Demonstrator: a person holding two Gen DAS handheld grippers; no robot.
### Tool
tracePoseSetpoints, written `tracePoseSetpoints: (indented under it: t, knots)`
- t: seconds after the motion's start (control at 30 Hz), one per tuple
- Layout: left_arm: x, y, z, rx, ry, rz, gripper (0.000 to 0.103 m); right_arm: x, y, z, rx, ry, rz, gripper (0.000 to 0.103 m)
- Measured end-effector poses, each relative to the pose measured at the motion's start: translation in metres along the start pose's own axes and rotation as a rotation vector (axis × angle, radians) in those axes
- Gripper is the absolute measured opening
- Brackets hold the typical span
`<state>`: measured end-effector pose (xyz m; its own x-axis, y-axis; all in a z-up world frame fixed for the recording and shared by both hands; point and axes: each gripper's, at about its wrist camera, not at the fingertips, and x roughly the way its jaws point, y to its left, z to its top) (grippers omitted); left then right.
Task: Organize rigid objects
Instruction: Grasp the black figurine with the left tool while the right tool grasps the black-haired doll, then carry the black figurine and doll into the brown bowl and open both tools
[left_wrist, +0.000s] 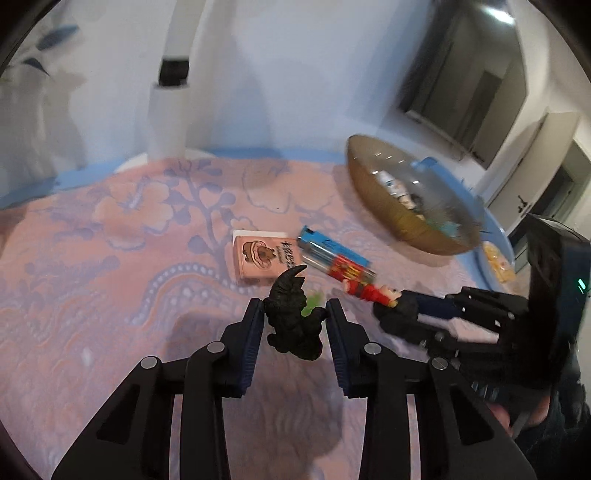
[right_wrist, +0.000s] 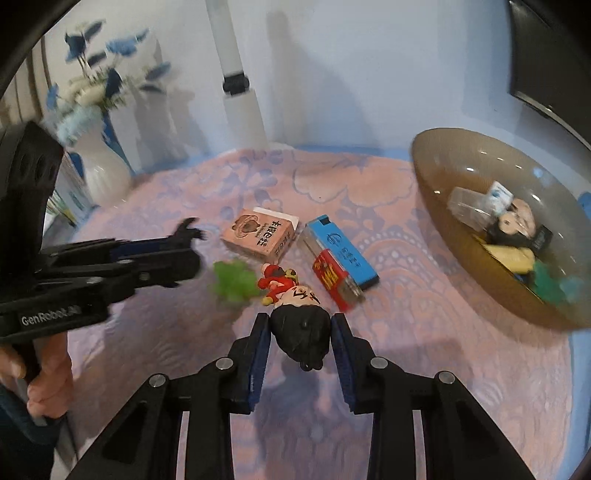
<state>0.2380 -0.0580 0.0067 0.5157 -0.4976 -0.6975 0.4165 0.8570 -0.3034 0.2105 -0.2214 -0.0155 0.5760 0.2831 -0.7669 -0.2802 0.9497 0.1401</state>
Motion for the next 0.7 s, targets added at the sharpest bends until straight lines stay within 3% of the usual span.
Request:
tracePoseSetpoints:
  t: [0.2, 0.4, 0.5, 0.57, 0.7]
  knots:
    - [-0.029, -0.001, -0.040, -0.032, 0.005, 0.046, 0.031, -0.037, -0.008, -0.035, 0.034, 0.005, 0.039, 0.033]
    - [-0.020, 0.008, -0.068, -0.086, 0.004, 0.119, 0.031, -0.017, -0.004, -0.063, 0.061, 0.093, 0.053, 0.033]
    - [-0.011, 0.009, -0.074, -0.077, 0.023, 0.140, 0.031, -0.016, -0.006, -0.067, 0.093, 0.096, 0.092, 0.045]
    - [-0.012, 0.009, -0.074, -0.075, 0.015, 0.137, 0.031, -0.019, -0.006, -0.067, 0.099, 0.088, 0.099, 0.059]
    - [-0.011, 0.010, -0.076, -0.078, 0.013, 0.129, 0.032, -0.016, 0.002, -0.066, 0.081, 0.083, 0.054, 0.059]
